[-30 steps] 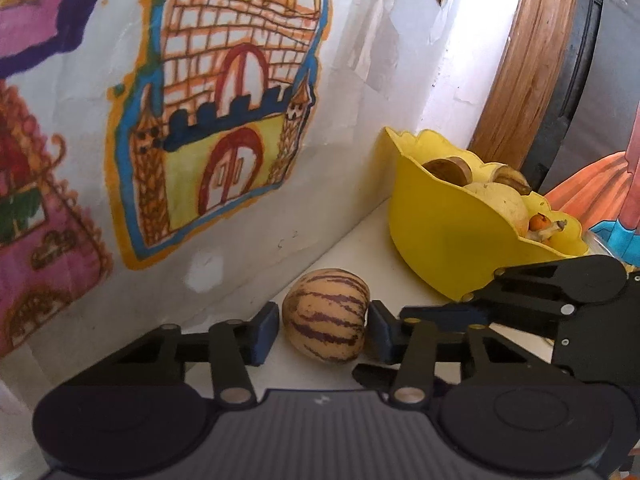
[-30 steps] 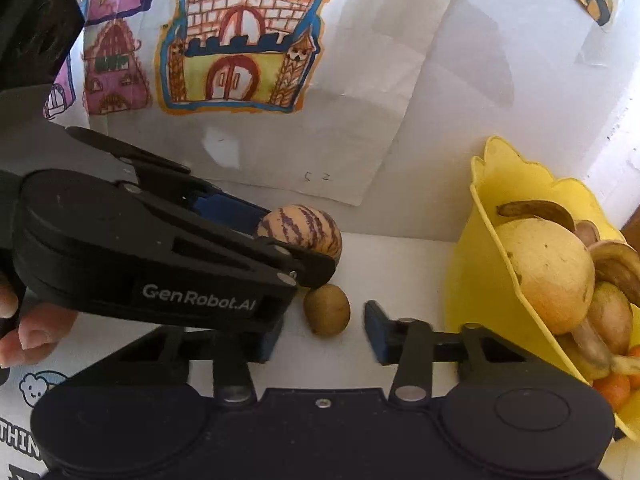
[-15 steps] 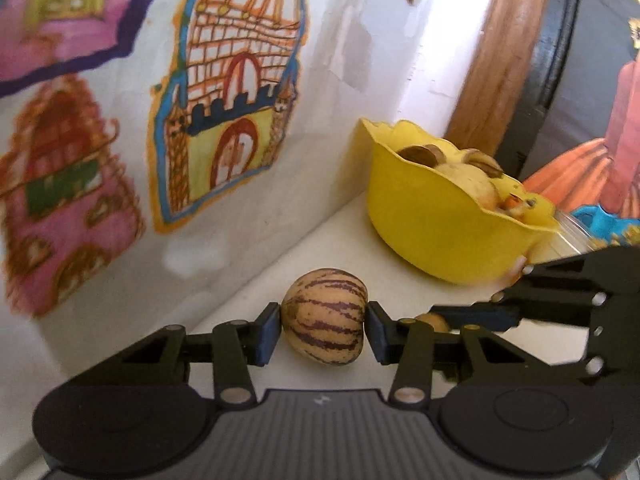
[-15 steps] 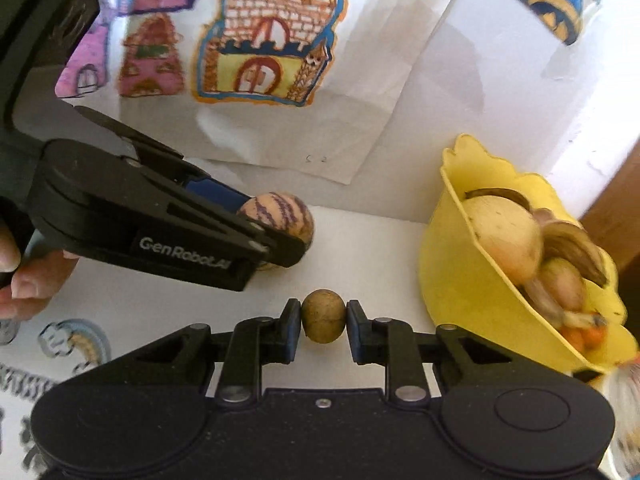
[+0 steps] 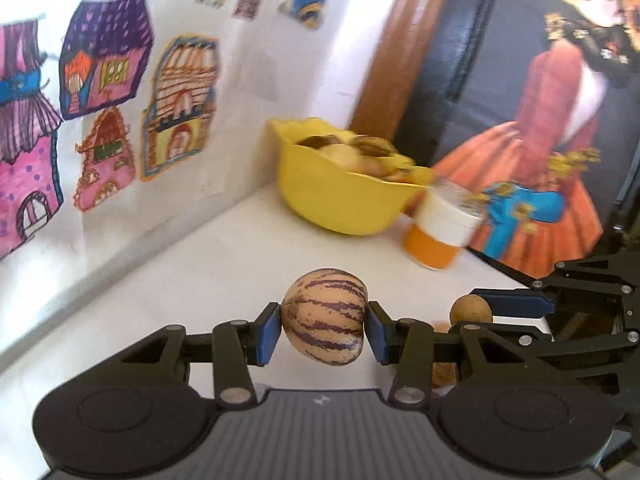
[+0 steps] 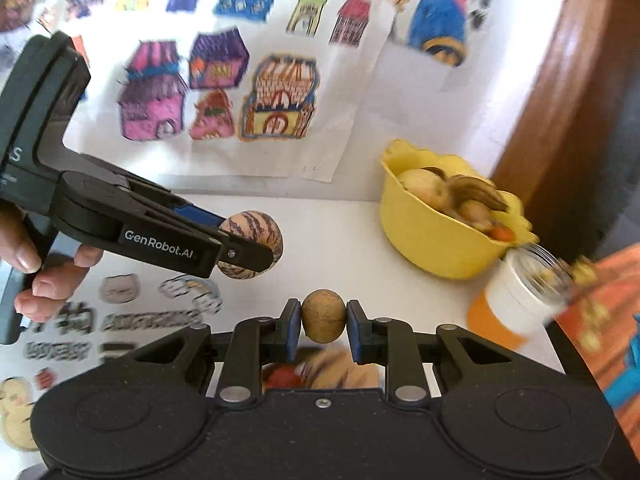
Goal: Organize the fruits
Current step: 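Carry the pepino with the left tool onto the tray while the right tool releases the kiwi there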
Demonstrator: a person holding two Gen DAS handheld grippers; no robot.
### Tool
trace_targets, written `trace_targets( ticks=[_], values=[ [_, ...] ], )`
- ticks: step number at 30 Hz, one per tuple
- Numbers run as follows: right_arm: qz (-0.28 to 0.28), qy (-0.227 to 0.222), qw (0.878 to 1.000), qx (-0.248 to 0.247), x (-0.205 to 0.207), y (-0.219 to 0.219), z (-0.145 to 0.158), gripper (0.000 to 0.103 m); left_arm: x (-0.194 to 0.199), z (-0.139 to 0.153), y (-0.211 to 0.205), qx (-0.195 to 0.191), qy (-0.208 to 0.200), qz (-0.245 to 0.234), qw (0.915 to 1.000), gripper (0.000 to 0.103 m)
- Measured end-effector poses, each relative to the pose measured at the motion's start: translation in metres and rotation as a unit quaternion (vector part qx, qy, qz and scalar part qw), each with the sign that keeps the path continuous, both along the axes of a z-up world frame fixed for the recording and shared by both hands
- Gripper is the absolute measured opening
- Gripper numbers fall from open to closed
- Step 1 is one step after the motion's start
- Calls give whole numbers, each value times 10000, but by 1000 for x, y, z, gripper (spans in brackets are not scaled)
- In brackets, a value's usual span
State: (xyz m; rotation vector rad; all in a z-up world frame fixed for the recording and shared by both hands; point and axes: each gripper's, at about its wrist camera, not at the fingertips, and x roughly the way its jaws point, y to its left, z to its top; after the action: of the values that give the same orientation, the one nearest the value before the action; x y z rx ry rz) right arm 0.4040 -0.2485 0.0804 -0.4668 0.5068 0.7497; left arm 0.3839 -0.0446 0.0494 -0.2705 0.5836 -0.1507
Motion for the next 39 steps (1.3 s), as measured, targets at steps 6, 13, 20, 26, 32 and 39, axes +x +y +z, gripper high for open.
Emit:
trace_targets(
  ticks=[6, 13, 20, 26, 32, 39],
  values=[
    [-276, -117, 9994, 160, -58, -37, 13, 26, -46, 17, -26, -98, -78, -373, 9992, 49],
    [-538, -114, 9980, 319, -122, -61, 17, 26, -96, 29, -48, -146, -179, -688, 9974, 49],
    [-920, -2, 9946, 485, -170, -78, 6, 26, -136, 28, -68, -17, -222, -943, 9953, 49],
    [-1254, -118, 9912, 416, -198, -87, -14, 26, -160, 24, -87, 128, -270, -1166, 9927, 49],
    [-1489, -185, 9876, 467, -215, -94, -29, 26, -178, 17, -104, 327, -324, -1367, 9895, 49],
    [-1760, -431, 9830, 303, -232, -92, -43, 26, -190, 9, -114, 495, -332, -1467, 9874, 49]
  ],
)
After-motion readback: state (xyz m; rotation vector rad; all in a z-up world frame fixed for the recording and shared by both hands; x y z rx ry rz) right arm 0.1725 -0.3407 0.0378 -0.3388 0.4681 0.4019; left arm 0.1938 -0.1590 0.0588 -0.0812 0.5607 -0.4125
